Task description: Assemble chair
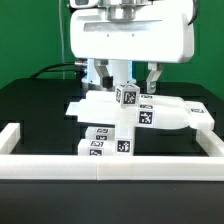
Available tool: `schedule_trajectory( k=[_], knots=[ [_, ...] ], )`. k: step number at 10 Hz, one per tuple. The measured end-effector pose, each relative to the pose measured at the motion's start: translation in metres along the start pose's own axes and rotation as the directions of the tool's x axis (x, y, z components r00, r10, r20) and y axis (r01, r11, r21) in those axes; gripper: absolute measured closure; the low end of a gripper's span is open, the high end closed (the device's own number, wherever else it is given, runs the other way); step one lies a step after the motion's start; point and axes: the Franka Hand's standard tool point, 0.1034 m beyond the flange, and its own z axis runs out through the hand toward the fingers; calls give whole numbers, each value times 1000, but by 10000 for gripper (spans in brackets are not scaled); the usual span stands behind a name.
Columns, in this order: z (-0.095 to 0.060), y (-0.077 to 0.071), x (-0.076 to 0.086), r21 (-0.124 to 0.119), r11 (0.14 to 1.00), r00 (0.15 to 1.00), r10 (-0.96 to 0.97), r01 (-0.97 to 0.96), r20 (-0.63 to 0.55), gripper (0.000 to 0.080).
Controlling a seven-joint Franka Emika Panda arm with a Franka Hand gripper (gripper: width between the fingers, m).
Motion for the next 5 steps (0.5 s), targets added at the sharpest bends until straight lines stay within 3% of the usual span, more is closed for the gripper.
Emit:
schedule_trajectory(
  k=[5],
  knots=[
    [-1,1,-1,0,927,927,-374,374,-5,150]
  ],
)
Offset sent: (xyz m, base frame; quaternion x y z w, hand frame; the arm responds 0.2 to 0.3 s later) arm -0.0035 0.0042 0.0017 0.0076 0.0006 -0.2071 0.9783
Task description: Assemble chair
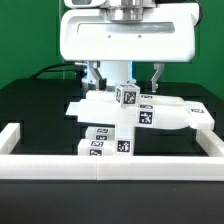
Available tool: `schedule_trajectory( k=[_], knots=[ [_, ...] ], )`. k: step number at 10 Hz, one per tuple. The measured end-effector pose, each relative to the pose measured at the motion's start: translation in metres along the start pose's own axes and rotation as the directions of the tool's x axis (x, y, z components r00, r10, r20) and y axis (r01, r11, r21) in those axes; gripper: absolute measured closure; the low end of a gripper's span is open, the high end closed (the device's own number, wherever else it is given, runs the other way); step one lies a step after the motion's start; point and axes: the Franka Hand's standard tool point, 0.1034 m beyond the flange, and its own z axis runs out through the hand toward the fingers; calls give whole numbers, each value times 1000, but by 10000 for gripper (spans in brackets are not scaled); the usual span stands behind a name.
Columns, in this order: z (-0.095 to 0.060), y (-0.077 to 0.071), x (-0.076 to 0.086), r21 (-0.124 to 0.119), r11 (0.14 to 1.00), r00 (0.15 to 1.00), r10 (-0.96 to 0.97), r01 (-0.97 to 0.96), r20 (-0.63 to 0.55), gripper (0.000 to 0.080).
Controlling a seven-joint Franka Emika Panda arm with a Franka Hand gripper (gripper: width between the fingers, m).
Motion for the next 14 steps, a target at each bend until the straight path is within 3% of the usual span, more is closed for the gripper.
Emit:
schedule_trajectory(
  k=[3,4,5,7,10,14],
  knots=[
    [-1,1,1,-12,982,982,-187,187,1,150],
    [0,2,1,-15,977,978,-210,210,3,274],
    [0,2,1,-16,980,980,-199,199,4,274],
    [0,2,1,-16,980,980,-199,199,4,517],
    [0,2,1,-16,990,990,-143,143,3,515],
    [1,4,2,-17,984,984,179,-179,-3,515]
  ],
)
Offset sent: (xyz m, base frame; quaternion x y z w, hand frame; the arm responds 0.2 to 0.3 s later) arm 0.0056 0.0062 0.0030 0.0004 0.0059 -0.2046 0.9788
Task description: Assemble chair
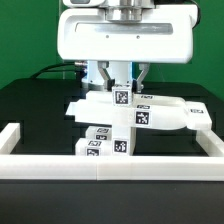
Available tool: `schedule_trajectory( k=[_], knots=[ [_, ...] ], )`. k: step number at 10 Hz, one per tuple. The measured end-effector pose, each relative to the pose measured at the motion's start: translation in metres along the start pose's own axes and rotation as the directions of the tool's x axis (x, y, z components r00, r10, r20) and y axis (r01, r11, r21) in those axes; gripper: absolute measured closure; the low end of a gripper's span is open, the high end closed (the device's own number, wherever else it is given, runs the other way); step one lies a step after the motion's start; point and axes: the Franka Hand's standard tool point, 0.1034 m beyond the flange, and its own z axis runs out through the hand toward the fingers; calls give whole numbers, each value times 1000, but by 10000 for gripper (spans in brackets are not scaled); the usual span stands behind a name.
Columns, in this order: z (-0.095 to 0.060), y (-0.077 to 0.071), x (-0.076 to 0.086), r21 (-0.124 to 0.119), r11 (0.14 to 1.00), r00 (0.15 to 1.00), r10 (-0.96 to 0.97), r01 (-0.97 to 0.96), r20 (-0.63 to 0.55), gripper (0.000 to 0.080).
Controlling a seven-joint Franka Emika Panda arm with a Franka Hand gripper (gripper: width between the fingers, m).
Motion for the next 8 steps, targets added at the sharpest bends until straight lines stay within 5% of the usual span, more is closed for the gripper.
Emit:
schedule_trajectory(
  k=[5,8],
  knots=[
    [0,-4,-1,1,914,914,406,-406,-2,514],
    [0,-7,-1,9,764,764,645,-645,5,514]
  ],
)
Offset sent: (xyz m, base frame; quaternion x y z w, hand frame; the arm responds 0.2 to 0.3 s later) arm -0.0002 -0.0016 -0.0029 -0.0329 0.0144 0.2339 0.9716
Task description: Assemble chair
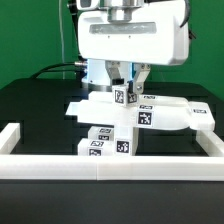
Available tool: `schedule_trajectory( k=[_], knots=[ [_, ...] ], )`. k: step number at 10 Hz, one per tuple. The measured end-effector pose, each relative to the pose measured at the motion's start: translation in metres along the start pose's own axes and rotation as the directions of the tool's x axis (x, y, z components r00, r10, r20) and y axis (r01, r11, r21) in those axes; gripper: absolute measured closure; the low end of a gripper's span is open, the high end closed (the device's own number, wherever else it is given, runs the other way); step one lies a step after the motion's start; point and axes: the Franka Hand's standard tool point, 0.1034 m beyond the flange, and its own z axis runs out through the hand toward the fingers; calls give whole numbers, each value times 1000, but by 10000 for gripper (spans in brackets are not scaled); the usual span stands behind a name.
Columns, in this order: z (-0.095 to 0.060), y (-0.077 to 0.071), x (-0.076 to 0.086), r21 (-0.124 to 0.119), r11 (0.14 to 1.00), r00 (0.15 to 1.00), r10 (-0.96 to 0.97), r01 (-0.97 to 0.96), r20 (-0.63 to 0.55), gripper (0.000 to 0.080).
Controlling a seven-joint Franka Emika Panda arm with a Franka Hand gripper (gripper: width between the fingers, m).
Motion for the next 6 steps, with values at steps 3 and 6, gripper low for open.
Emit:
schedule_trajectory(
  k=[3,6],
  knots=[
    [0,-1,-1,0,980,980,199,-199,0,514],
    [0,-3,-4,4,939,939,343,-343,8,514]
  ],
)
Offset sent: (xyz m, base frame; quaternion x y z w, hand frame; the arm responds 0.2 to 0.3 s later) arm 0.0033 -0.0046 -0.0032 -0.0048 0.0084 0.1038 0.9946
